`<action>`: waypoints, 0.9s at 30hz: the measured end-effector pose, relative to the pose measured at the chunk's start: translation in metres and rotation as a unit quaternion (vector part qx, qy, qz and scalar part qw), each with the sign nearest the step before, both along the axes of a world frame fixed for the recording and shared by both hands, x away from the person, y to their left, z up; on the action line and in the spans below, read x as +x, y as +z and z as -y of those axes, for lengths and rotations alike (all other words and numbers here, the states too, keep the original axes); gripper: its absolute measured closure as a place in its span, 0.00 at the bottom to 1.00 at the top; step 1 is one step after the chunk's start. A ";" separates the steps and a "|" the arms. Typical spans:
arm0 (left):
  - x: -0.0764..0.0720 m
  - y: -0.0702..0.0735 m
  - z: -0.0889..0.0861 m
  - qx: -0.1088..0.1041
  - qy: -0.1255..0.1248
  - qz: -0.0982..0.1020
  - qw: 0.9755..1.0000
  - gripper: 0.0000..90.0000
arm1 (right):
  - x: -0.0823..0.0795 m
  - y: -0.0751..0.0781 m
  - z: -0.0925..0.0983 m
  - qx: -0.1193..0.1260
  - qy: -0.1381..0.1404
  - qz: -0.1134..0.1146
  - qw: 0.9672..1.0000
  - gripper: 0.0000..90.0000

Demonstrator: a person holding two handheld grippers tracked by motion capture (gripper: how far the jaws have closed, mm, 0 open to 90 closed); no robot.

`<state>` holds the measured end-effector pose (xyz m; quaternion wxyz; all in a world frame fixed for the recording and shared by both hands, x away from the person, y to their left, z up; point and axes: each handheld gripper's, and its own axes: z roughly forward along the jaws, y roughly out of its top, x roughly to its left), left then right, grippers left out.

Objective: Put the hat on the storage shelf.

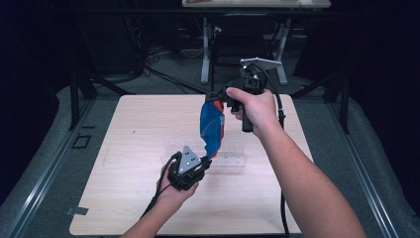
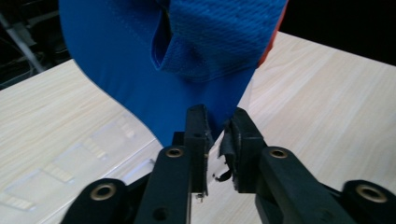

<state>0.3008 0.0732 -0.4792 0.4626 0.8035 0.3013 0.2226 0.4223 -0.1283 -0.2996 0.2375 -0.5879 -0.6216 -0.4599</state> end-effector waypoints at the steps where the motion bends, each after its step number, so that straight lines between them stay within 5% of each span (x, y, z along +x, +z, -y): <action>1: 0.000 0.000 0.000 0.000 0.000 0.000 1.000 0.91 | 0.000 0.000 -0.001 0.001 -0.001 0.000 1.000 0.98; 8: 0.002 0.006 -0.008 0.001 0.001 0.010 1.000 0.98 | 0.003 -0.001 -0.006 0.005 0.005 0.003 1.000 0.98; 17: 0.011 0.017 -0.025 -0.019 0.003 -0.008 1.000 0.98 | 0.005 -0.002 -0.015 0.009 0.011 0.013 1.000 0.98; 27: 0.015 0.015 -0.033 -0.019 0.018 -0.016 1.000 0.99 | 0.007 -0.012 -0.022 0.006 0.012 0.012 1.000 0.98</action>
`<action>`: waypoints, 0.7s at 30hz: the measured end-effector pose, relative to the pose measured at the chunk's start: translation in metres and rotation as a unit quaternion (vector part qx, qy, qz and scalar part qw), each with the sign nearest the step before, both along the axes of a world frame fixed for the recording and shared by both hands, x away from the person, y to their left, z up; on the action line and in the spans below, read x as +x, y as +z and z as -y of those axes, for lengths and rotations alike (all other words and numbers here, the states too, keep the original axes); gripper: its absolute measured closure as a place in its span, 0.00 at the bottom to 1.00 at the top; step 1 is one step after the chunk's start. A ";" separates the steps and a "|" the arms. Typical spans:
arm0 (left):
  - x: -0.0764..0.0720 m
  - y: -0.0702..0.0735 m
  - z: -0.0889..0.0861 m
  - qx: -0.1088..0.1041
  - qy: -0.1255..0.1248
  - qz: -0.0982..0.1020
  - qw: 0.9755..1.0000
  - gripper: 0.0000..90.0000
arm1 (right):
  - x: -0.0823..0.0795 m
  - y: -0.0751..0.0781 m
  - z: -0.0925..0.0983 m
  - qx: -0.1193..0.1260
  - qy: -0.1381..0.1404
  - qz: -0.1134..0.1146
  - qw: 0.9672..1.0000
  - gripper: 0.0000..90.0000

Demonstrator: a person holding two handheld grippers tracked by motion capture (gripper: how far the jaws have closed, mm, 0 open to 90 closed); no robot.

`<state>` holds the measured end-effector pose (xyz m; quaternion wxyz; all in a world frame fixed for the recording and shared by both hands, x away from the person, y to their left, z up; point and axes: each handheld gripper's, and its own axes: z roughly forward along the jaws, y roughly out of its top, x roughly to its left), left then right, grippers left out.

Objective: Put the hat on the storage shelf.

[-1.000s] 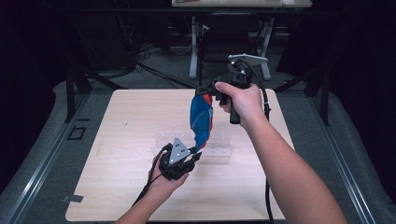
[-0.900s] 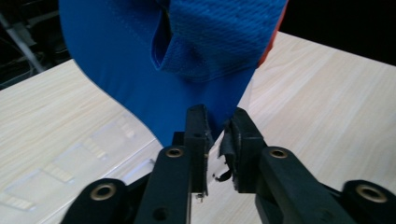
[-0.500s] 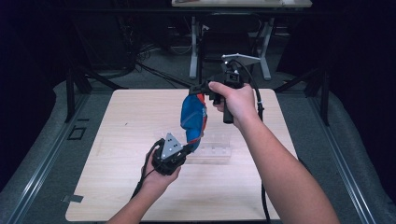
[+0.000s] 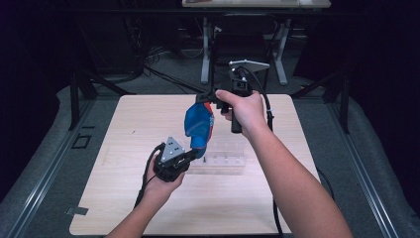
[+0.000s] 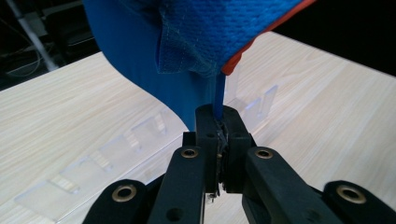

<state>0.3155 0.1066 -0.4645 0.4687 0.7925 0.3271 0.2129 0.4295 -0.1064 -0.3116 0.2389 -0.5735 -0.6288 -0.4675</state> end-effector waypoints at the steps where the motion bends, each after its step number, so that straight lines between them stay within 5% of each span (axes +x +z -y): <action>1: 0.000 -0.002 0.000 0.003 0.001 0.000 1.000 0.99 | 0.000 -0.002 0.000 -0.001 0.003 -0.002 1.000 0.98; 4: 0.000 -0.005 -0.001 0.006 0.001 -0.004 1.000 0.99 | 0.002 -0.006 0.000 -0.002 0.000 -0.003 1.000 0.98; 6: 0.002 -0.010 -0.003 -0.011 -0.002 -0.015 1.000 0.99 | 0.002 -0.008 -0.001 -0.006 0.000 -0.006 1.000 0.98; 21: 0.000 -0.032 0.004 0.017 0.007 -0.018 1.000 0.99 | 0.005 -0.025 -0.002 -0.025 0.005 -0.020 0.999 0.98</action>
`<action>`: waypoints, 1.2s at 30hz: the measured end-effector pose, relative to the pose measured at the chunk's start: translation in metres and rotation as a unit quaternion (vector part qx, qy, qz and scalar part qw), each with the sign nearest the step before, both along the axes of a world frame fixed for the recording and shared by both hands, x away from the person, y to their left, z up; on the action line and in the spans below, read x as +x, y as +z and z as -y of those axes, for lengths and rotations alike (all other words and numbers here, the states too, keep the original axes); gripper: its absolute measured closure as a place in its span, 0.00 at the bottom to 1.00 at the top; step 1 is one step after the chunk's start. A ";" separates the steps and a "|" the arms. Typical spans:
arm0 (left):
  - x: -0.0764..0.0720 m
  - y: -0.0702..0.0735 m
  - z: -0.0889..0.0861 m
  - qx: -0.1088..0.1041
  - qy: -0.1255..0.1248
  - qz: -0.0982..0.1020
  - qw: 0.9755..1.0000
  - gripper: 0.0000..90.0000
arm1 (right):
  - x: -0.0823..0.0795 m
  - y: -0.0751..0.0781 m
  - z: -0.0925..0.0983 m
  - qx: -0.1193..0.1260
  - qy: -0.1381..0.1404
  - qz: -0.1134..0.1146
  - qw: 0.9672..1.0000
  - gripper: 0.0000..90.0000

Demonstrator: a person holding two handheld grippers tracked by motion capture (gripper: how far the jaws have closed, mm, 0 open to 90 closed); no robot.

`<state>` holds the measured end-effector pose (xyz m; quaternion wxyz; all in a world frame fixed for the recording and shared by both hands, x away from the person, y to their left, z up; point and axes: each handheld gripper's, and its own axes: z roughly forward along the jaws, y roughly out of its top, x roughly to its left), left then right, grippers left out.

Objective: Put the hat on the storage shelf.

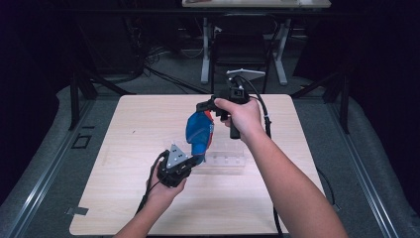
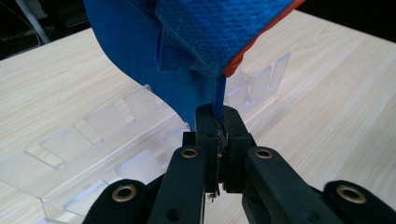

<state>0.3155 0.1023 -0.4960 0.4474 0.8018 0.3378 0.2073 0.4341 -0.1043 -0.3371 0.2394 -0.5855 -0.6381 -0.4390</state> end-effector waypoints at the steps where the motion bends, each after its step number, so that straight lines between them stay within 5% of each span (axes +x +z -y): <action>1: 0.000 -0.002 0.001 0.001 0.000 -0.001 1.000 0.99 | 0.000 0.000 0.000 0.000 0.000 0.000 1.000 0.98; 15: -0.003 -0.009 0.005 0.019 0.008 0.007 1.000 0.99 | -0.001 -0.004 0.002 -0.014 -0.004 0.004 1.000 0.93; 23: -0.002 -0.021 0.001 0.020 0.008 -0.012 1.000 0.99 | -0.002 -0.010 0.004 -0.064 0.003 0.020 0.998 0.69; 32: -0.002 -0.025 0.001 0.020 0.011 -0.017 1.000 0.99 | -0.001 -0.022 0.010 -0.115 -0.004 0.026 0.993 0.62; 34: -0.003 -0.027 0.000 0.021 0.012 -0.017 1.000 0.99 | -0.002 -0.026 0.010 -0.146 -0.004 0.030 0.989 0.61; 36: -0.002 -0.029 0.000 0.021 0.012 -0.019 1.000 0.99 | -0.002 -0.028 0.011 -0.150 -0.002 0.029 0.988 0.61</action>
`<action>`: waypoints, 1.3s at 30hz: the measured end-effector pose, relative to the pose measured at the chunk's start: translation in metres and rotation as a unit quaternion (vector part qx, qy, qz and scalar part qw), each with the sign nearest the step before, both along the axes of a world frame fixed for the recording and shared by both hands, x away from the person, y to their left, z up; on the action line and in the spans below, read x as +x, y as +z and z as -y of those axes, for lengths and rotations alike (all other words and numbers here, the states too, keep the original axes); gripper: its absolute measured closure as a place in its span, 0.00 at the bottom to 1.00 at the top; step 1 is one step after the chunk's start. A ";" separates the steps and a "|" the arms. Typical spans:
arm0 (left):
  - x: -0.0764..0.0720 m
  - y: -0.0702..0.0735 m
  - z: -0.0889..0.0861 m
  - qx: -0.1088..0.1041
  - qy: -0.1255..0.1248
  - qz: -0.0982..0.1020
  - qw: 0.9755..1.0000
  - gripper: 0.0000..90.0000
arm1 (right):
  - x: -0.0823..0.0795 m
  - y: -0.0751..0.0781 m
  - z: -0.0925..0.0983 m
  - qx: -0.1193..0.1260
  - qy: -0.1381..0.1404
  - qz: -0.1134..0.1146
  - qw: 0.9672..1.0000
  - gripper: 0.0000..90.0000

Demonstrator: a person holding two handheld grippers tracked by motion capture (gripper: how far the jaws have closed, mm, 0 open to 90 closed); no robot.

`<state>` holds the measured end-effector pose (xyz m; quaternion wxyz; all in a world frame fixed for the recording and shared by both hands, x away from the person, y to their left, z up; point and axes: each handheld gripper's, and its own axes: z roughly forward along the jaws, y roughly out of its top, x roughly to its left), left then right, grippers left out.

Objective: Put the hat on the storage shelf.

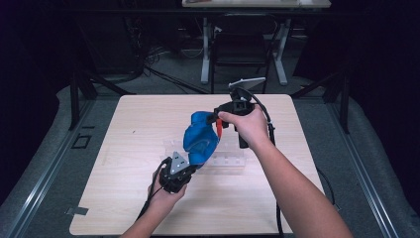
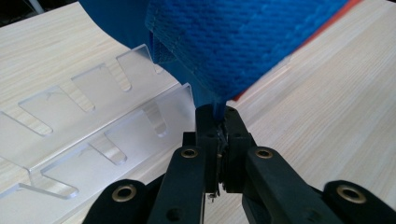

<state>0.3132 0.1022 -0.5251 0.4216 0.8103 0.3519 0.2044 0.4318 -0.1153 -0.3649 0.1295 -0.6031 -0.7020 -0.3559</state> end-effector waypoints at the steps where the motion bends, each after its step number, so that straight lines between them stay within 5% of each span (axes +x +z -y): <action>1: 0.000 0.000 0.000 0.000 0.000 0.000 1.000 0.99 | 0.000 0.000 0.000 0.000 0.000 0.000 1.000 0.61; 20: 0.006 -0.004 -0.006 -0.016 0.009 -0.023 1.000 0.98 | 0.000 -0.003 0.014 -0.037 -0.022 0.020 0.999 0.61; 39: 0.003 0.000 -0.011 -0.014 0.015 -0.018 1.000 0.95 | -0.004 0.000 0.016 -0.036 -0.021 0.033 0.999 0.62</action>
